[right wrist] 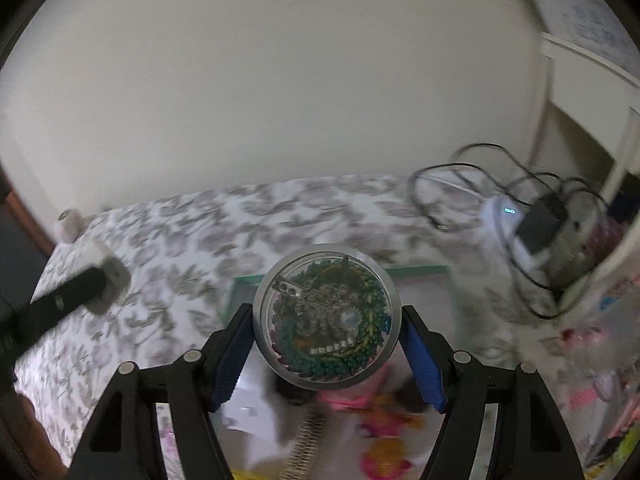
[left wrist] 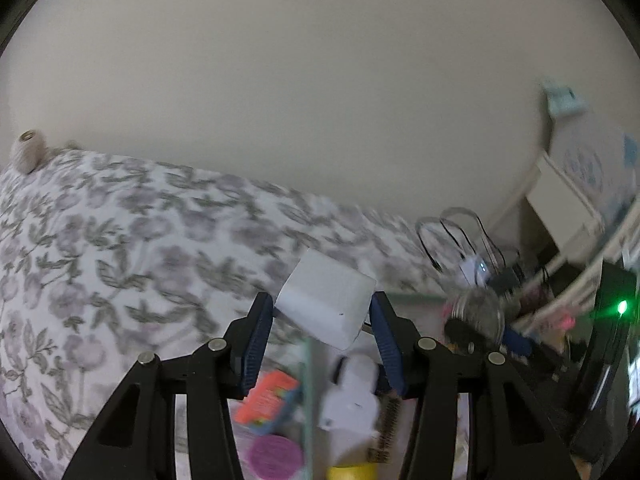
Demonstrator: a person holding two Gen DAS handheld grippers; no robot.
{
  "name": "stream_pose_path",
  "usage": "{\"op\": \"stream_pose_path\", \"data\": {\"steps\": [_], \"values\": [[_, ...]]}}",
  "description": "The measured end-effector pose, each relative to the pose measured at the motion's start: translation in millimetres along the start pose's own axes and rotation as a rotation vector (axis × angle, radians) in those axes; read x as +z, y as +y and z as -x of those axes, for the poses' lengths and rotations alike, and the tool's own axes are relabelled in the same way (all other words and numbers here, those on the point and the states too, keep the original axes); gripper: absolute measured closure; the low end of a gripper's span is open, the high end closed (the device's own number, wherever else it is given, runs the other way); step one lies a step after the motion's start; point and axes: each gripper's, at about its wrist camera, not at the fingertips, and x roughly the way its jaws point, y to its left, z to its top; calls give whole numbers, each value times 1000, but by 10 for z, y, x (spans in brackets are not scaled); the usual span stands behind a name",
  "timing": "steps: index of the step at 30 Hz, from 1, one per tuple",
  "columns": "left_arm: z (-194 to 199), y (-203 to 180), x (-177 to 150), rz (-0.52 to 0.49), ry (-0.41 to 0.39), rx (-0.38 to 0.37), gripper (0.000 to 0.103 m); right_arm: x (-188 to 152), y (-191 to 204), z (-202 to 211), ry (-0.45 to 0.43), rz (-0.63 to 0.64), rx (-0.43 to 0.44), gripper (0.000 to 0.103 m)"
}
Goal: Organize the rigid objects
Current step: 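Carry the white adapter with the left gripper while the right gripper carries the bead tin to the tray, then open the left gripper over the tray while the right gripper releases the bead tin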
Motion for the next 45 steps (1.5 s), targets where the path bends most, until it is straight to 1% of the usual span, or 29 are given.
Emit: {"op": "stream_pose_path", "data": {"steps": [2, 5, 6, 7, 8, 9, 10, 12, 15, 18, 22, 31, 35, 39, 45], "values": [[-68, -207, -87, -41, 25, -9, 51, 4, -190, 49, -5, -37, -13, 29], [-163, -464, -196, -91, 52, -19, 51, -1, -364, 90, -11, -72, -32, 29], [-193, -516, -223, -92, 59, -26, 51, -2, -397, 100, -12, -79, -36, 29], [-242, -560, -266, -78, 72, -32, 51, -7, -419, 111, -15, -84, -37, 29], [-280, -585, -299, -55, 67, -34, 51, -9, -451, 115, -18, -91, -35, 29], [-329, -618, -345, -50, 83, -40, 51, -17, -473, 117, -18, -97, -31, 29], [-382, -645, -391, -51, 100, -38, 51, -20, -488, 116, -18, -100, -29, 29], [-446, -683, -449, -71, 119, -28, 51, -33, -529, 95, -9, -98, -59, 29], [-518, -662, -490, -73, 136, -14, 51, -67, -564, 42, 3, -106, -43, 29], [-615, -687, -580, -99, 166, 7, 51, -92, -550, -12, 18, -104, -43, 29], [-718, -694, -670, -95, 208, -2, 51, -135, -472, -145, 52, -72, -45, 28], [-851, -710, -751, -115, 255, 18, 51, -259, -360, -430, 136, -35, -52, 28], [-861, -724, -764, -133, 253, 25, 51, -268, -339, -453, 145, -26, -54, 28], [-872, -709, -757, -128, 261, 23, 50, -283, -321, -493, 164, -15, -62, 28], [-879, -720, -740, -131, 273, 27, 50, -285, -296, -502, 169, 0, -70, 28]]}}
